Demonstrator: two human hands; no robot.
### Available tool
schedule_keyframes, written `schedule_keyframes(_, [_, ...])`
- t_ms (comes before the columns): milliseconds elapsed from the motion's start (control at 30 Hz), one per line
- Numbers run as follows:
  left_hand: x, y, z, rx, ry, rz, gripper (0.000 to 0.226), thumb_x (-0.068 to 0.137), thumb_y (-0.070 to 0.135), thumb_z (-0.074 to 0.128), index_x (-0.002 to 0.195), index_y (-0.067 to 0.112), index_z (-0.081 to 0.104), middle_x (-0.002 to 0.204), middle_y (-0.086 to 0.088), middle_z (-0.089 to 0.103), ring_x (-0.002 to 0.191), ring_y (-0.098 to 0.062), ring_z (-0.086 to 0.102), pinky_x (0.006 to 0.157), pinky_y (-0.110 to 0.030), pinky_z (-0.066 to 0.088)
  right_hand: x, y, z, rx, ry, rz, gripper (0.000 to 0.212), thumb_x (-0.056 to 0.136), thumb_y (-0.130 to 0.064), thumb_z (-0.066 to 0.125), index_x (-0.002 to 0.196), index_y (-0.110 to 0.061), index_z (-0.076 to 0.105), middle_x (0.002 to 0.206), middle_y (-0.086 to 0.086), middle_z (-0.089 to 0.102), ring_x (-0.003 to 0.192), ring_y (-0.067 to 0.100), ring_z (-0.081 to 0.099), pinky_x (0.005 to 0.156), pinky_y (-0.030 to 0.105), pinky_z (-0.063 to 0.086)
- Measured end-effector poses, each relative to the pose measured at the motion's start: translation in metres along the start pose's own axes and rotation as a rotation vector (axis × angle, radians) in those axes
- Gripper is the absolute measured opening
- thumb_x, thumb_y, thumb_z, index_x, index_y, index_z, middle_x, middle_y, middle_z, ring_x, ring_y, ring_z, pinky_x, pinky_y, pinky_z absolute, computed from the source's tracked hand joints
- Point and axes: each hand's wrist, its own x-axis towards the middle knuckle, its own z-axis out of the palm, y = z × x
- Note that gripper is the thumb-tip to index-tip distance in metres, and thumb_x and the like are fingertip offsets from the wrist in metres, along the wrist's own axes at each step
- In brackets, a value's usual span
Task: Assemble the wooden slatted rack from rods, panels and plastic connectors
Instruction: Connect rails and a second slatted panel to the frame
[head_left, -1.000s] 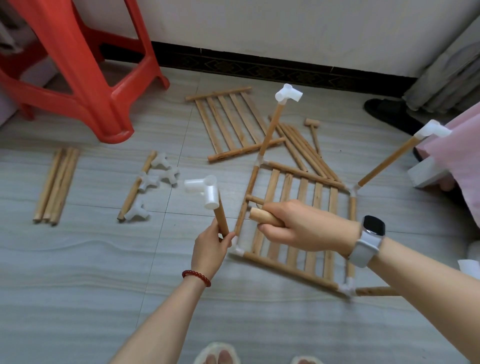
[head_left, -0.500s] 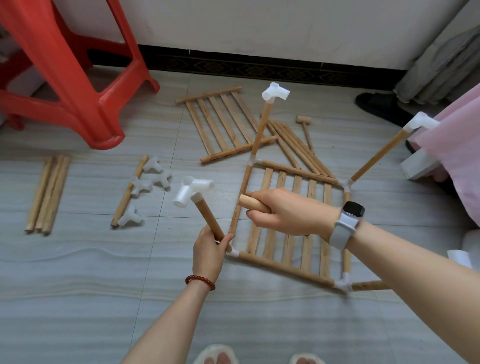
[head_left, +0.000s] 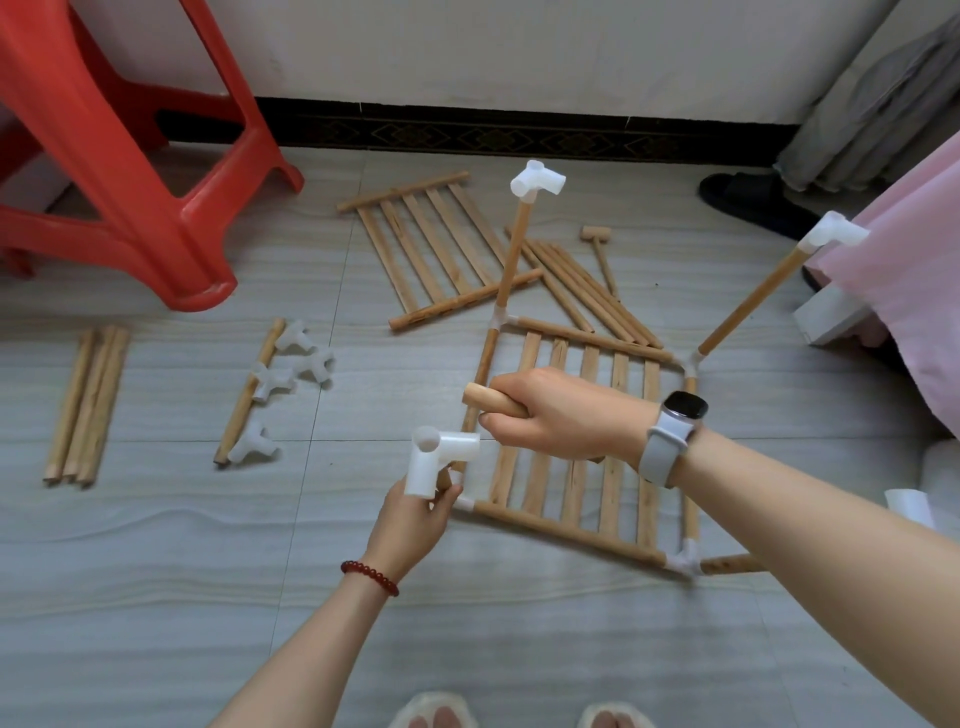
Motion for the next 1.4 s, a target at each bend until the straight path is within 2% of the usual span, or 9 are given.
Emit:
schedule_keyframes(533, [0.003,0.0,0.018,0.224,0.267,0.103,0.019,0.086,0.023,0.066,0.089,0.004,0.065,0.08,-0.011,0.069,0.072,-0.03,0.063,0.066,-0.041,0.049,-0.007,0.003,-0.008,0.096,0.013,-0.047,0.028,0.094,-0.038,0.041,0.084,-0.016,0.055,0.068,-0.006,0.055,0.052,0.003,0.043,0.053,0.024,0.036])
schedule_keyframes(667, [0.0,0.01,0.019,0.279,0.295,0.041,0.025,0.084,0.035,0.067,0.077,0.012,0.06,0.063,-0.005,0.064,0.063,-0.025,0.058,0.052,-0.031,0.037,-0.015,-0.005,0.002,0.032,-0.021,-0.072,0.026,0.095,-0.035,0.043,0.09,-0.013,0.054,0.074,0.003,0.058,0.06,0.015,0.049,0.06,0.038,0.044])
schedule_keyframes(767, [0.006,0.019,0.0,0.409,0.082,-0.006,0.03,0.081,0.043,0.067,0.064,0.025,0.05,0.063,0.007,0.055,0.068,-0.018,0.056,0.05,-0.025,0.03,-0.022,-0.009,0.007,-0.077,0.001,-0.065,0.025,0.096,-0.035,0.042,0.091,-0.012,0.053,0.074,0.001,0.056,0.063,0.016,0.048,0.064,0.042,0.046])
schedule_keyframes(833, [0.006,0.029,-0.019,0.499,-0.156,-0.002,0.017,0.08,0.041,0.068,0.075,0.033,0.054,0.078,0.012,0.056,0.082,-0.014,0.058,0.06,-0.025,0.037,-0.031,-0.01,0.008,-0.113,0.021,-0.044,0.024,0.096,-0.035,0.041,0.092,-0.014,0.052,0.077,-0.001,0.053,0.067,0.014,0.047,0.068,0.042,0.047])
schedule_keyframes(967, [-0.01,0.06,-0.06,0.122,-0.236,0.1,0.06,0.085,0.017,0.064,0.136,0.033,0.037,0.125,0.011,0.045,0.106,-0.009,0.052,0.083,-0.023,0.046,-0.044,-0.012,0.006,-0.142,0.03,-0.016,0.023,0.096,-0.033,0.041,0.094,-0.014,0.053,0.085,-0.002,0.048,0.077,0.014,0.044,0.073,0.038,0.045])
schedule_keyframes(1100, [-0.034,0.109,-0.073,-0.424,-0.211,0.055,0.028,0.094,0.02,0.048,0.118,0.034,0.051,0.117,0.009,0.061,0.105,-0.005,0.057,0.089,-0.024,0.045,-0.051,-0.015,0.011,-0.183,0.068,0.072,0.024,0.097,-0.039,0.036,0.1,-0.019,0.049,0.092,-0.004,0.042,0.076,0.015,0.045,0.064,0.032,0.037])
schedule_keyframes(1200, [-0.051,0.134,-0.054,-0.294,-0.265,0.043,0.031,0.1,0.034,0.036,0.092,0.029,0.066,0.092,0.01,0.066,0.09,-0.005,0.058,0.085,-0.021,0.044,-0.06,-0.016,0.022,-0.199,0.107,0.134,0.032,0.097,-0.044,0.033,0.114,-0.021,0.048,0.097,-0.003,0.04,0.074,0.018,0.048,0.062,0.033,0.035])
schedule_keyframes(1333, [-0.062,0.135,-0.037,-0.275,-0.247,0.04,0.042,0.099,0.041,0.033,0.103,0.015,0.066,0.082,0.005,0.057,0.082,-0.012,0.053,0.079,-0.027,0.042,-0.075,-0.012,0.023,-0.165,0.114,0.176,0.03,0.097,-0.043,0.034,0.114,-0.023,0.048,0.092,-0.003,0.037,0.076,0.022,0.052,0.066,0.035,0.04])
schedule_keyframes(1400, [-0.065,0.135,-0.031,-0.301,-0.2,0.048,0.042,0.1,0.039,0.03,0.085,0.018,0.062,0.07,0.009,0.053,0.069,-0.005,0.049,0.068,-0.02,0.039,-0.081,-0.011,0.024,-0.177,0.111,0.167,0.028,0.097,-0.043,0.035,0.111,-0.023,0.049,0.089,-0.005,0.036,0.076,0.022,0.053,0.066,0.036,0.041])
